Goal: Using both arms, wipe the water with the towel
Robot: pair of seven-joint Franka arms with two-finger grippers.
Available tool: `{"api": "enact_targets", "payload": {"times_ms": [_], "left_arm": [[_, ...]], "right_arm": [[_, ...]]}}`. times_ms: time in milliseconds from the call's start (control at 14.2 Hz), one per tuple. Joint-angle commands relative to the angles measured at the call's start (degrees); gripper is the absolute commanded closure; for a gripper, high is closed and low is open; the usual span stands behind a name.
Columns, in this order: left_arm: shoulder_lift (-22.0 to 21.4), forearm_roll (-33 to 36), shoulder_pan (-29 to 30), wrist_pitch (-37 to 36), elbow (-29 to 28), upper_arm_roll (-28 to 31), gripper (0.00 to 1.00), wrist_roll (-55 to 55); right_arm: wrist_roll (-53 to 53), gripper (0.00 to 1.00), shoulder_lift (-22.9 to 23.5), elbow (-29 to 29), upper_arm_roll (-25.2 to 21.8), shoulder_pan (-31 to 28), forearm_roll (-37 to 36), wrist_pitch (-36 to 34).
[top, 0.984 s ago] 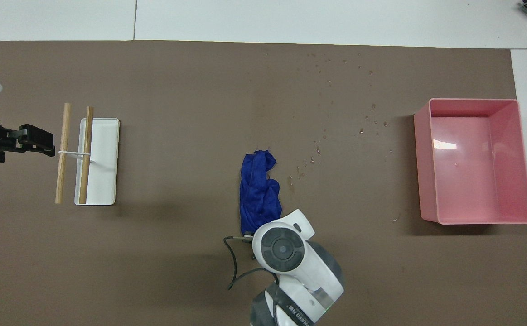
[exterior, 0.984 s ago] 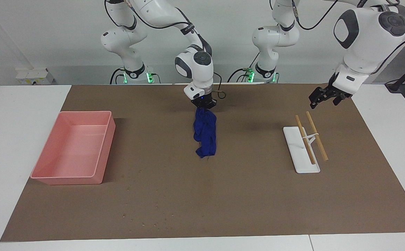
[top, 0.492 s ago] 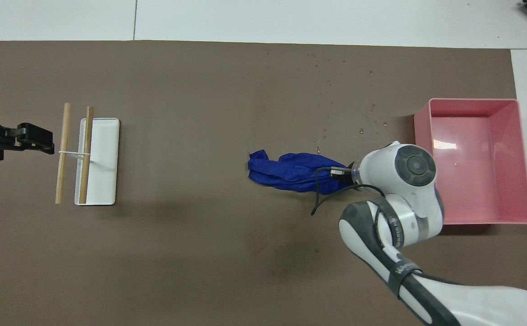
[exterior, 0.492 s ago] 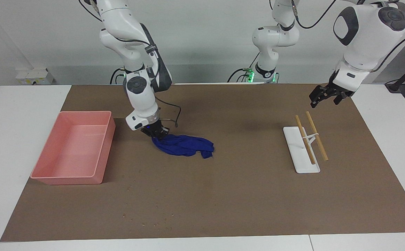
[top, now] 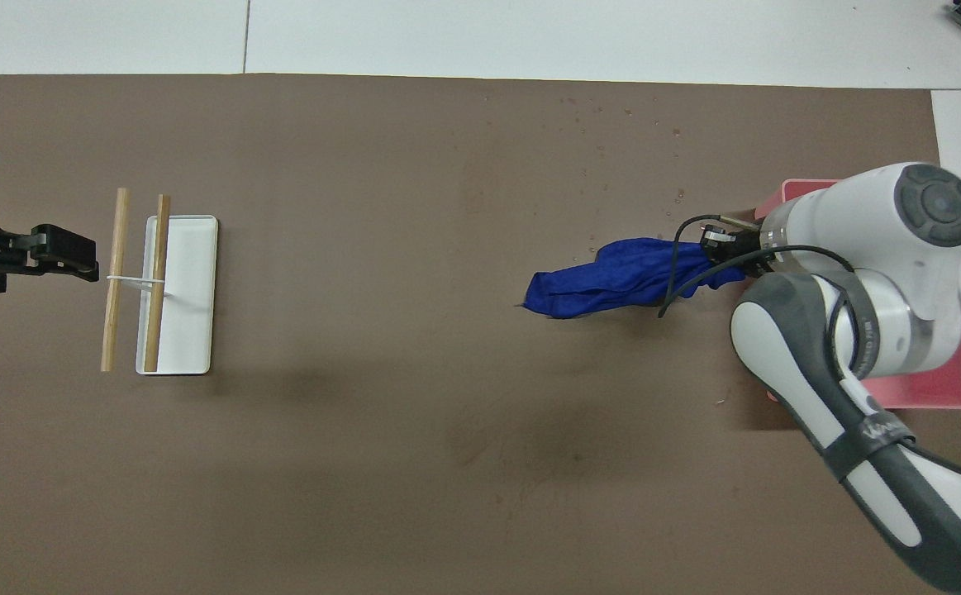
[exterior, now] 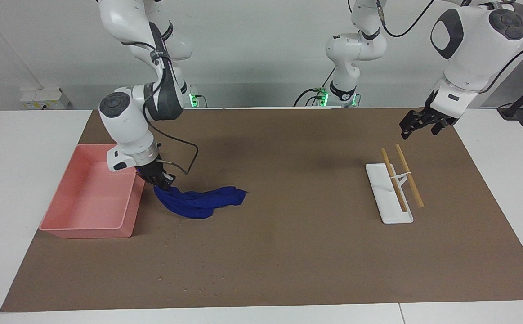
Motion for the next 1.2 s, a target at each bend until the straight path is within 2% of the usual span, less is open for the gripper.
{"api": "enact_targets", "payload": {"times_ms": [0,211,492,562,773,1125], "left_arm": [[-1.5,0.7,-0.8,1.5,-1.8,0.5,0.00,0.4],[-1.8,0.7,-0.4,1.5,-1.8,0.5,0.00,0.3],[-1.8,0.7,-0.8,2.7,-1.7,0.5,0.00,-0.2],[-1.8,0.7,-0.8,2.6,-1.7,0.5,0.00,-0.2],[-1.8,0.7,-0.7,2.6,-1.6,0.5,0.00,-0.3],[-1.9,0.7,-0.8,2.7,-1.6,0.4,0.00,-0.2]], "right_arm": [[0.2,1.00,-6.9,1.6,0.6,-1.9,-3.5,-8.4],[-6.2,1.00,-12.6,4.7,0.1,-5.2,-5.4,-17.1],[-16.7,1.00,-13.9,17.4,-4.5,-7.4,-5.2,-31.3],[-19.2,1.00,-14.7,18.4,-6.6,-7.4,-5.3,-33.1],[-26.8,1.00,-15.4,17.6,-11.4,-7.4,-5.3,-32.1],[-26.7,1.00,-16.8,8.2,-11.9,-8.1,-5.3,-22.2]]}}
